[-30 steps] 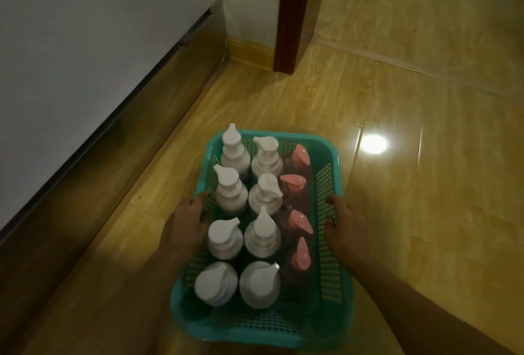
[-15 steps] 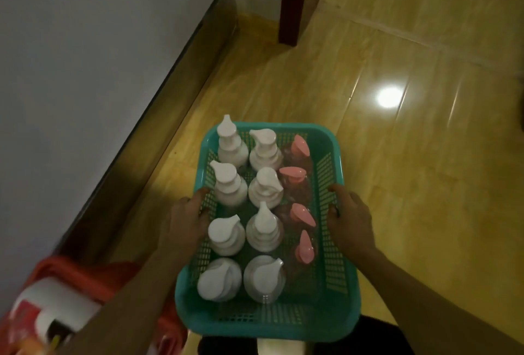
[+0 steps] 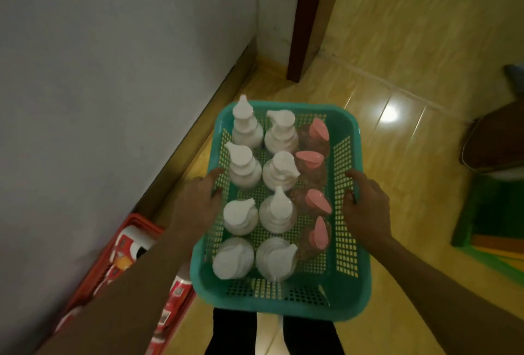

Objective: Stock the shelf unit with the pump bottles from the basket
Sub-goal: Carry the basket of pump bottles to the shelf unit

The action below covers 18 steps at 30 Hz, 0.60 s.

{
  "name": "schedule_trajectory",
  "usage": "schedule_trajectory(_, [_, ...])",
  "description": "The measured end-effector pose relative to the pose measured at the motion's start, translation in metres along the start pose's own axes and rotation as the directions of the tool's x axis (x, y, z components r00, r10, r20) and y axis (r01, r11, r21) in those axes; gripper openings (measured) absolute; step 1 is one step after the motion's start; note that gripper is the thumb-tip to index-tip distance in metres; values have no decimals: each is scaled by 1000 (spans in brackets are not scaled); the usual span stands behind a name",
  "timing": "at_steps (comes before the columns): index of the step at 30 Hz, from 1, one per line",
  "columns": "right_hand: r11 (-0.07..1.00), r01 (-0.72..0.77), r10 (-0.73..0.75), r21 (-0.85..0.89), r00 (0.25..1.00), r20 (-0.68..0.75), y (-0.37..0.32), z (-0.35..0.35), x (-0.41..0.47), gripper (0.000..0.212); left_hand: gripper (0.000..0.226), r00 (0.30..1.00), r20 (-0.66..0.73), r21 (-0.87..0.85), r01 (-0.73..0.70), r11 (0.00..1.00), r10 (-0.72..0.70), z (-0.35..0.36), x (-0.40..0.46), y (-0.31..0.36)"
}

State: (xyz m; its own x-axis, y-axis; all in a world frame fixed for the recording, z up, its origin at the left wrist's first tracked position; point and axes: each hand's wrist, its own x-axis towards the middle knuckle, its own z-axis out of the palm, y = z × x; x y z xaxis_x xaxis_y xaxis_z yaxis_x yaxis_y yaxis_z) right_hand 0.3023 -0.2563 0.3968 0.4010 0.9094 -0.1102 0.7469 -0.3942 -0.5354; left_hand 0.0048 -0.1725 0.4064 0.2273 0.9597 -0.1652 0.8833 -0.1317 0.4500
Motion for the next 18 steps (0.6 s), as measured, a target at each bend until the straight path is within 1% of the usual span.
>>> schedule_trajectory(4, [998,53,-54,-18,998,-44,-33,-39,10,41,47,999,-37,15,24,1000,-24,-54,3,23])
schedule_trajectory(7, [998,68,-68,-9,995,-78,-48,-49,14,41,46,998,-53,17,25,1000,-24,-76,7,29])
schedule_trajectory(13, [998,55,-55,3,994,-95,-53,-39,10,40,47,999,-51,37,5,999,-3,-80,14,20])
schedule_trajectory(18, [1000,23,-21,14,994,-112,-43,-31,-3,41,45,998,3,67,-69,995,69,-72,21,16])
